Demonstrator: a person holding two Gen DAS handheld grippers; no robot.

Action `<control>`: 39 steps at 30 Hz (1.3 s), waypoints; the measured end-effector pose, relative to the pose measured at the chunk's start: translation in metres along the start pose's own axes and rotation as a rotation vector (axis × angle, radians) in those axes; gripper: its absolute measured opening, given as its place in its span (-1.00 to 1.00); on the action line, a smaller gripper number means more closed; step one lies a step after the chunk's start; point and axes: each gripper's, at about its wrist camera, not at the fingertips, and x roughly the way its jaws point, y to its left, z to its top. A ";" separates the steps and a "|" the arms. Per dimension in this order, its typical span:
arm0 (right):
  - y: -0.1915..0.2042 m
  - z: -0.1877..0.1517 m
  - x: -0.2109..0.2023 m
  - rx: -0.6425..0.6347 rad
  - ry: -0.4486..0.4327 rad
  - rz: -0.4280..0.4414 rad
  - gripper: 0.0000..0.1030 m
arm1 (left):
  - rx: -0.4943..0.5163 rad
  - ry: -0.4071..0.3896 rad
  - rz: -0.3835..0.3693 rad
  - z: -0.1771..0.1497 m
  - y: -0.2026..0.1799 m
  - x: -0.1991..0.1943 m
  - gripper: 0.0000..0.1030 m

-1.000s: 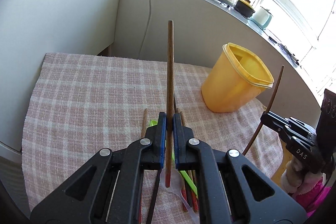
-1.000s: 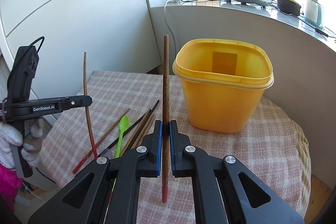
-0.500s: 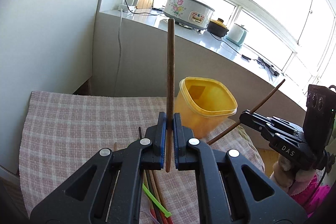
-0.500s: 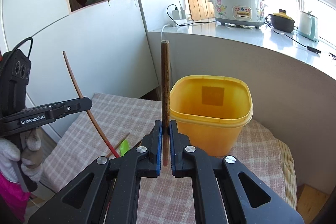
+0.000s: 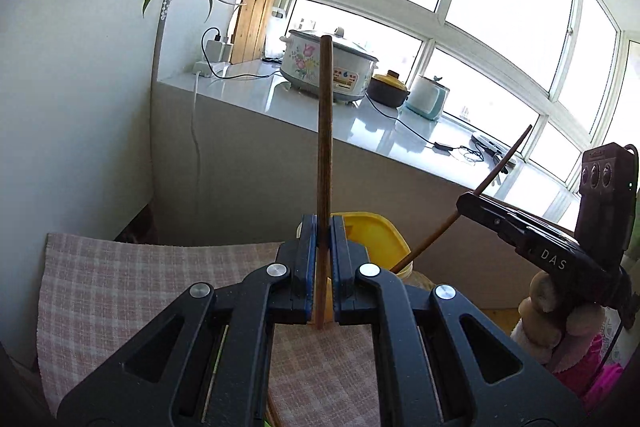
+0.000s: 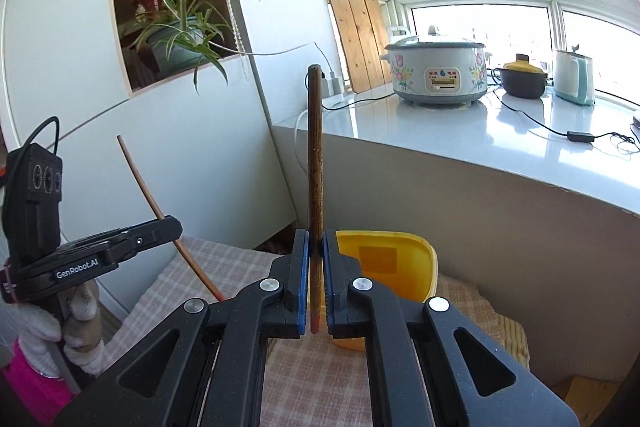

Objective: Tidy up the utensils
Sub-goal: 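Carry the chopstick over the yellow container with left gripper while right gripper carries its own, then open left gripper over the yellow container while right gripper releases its chopstick inside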

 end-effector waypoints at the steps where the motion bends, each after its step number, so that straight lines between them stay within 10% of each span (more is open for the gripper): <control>1: -0.003 0.004 -0.001 0.006 -0.009 -0.006 -0.90 | 0.006 -0.009 -0.004 0.003 -0.004 0.002 -0.92; 39: -0.035 -0.021 0.062 -0.079 0.071 -0.198 -0.90 | 0.071 0.072 0.051 -0.007 -0.035 0.093 -0.92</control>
